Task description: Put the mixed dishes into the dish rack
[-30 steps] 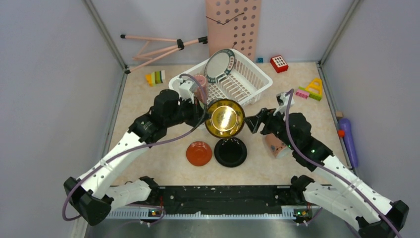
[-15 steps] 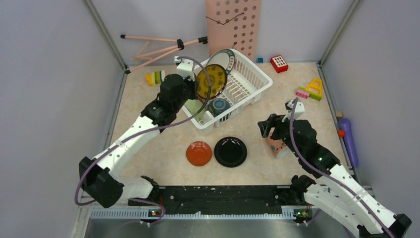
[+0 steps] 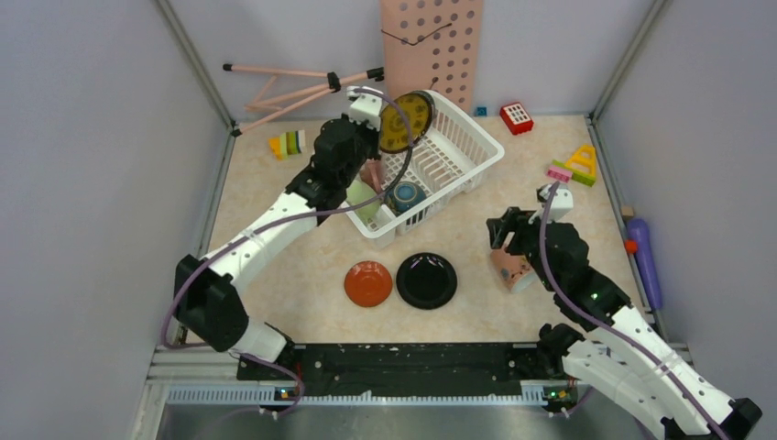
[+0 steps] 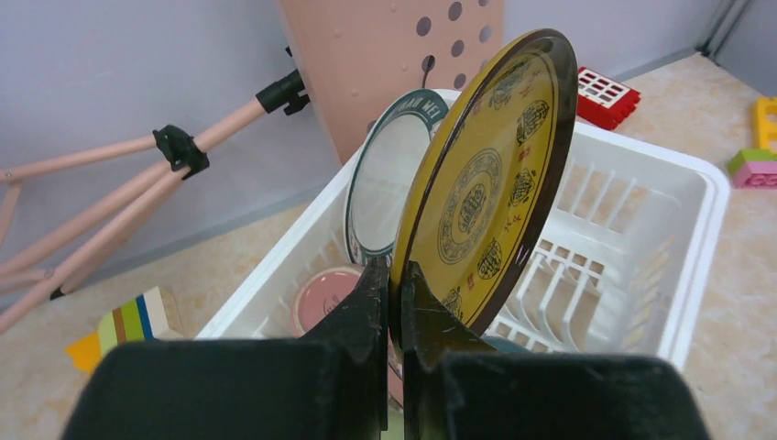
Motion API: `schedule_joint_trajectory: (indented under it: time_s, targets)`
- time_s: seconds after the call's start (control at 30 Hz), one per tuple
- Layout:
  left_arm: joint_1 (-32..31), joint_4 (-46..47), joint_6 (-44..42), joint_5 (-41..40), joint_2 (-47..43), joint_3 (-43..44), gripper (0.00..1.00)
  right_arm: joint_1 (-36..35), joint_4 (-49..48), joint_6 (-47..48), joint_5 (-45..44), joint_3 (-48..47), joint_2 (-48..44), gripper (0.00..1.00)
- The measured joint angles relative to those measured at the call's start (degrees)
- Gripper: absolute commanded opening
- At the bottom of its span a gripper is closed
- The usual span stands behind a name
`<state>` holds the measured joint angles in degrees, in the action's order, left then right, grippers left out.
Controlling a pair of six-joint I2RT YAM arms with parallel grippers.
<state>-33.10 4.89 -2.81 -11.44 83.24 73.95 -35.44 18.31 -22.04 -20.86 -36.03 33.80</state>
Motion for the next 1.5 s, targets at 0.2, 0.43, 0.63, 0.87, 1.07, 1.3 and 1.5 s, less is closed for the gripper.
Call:
schedule_joint_trajectory:
  time_s: [0.2, 0.43, 0.63, 0.87, 1.07, 1.3, 1.5]
  targets:
    - [-0.04, 7.43, -5.92, -0.15, 8.00, 0.26, 0.00, 0.00, -0.28, 0.00, -1.68, 0.00, -0.07, 0.65]
    - [-0.04, 12.83, -13.70, -1.09, 15.61, 1.03, 0.00, 0.00, -0.26, 0.00, -1.92, 0.02, -1.66, 0.65]
    - [-0.04, 18.71, -19.85, -4.20, 21.86, 4.48, 0.00, 0.00, -0.31, -0.04, -1.77, 0.09, -2.16, 0.65]
    - [-0.04, 23.34, -25.46, -6.36, 28.33, 7.50, 0.00, 0.00, -0.72, -0.07, -1.51, 0.79, -1.75, 0.65]
    - [-0.04, 23.82, -26.93, -6.91, 33.64, 10.60, 0.00, 0.00, -0.74, -0.11, -1.36, 0.79, -1.75, 0.64]
    - [-0.13, 23.39, -24.59, -6.43, 34.73, 10.80, 0.00, 0.00, -0.70, -0.11, -1.33, 0.79, -1.84, 0.64]
    - [-0.37, 20.79, -21.44, -6.27, 35.21, 11.80, 0.00, 0.00, -0.66, -0.11, -1.31, 0.79, -2.10, 0.64]
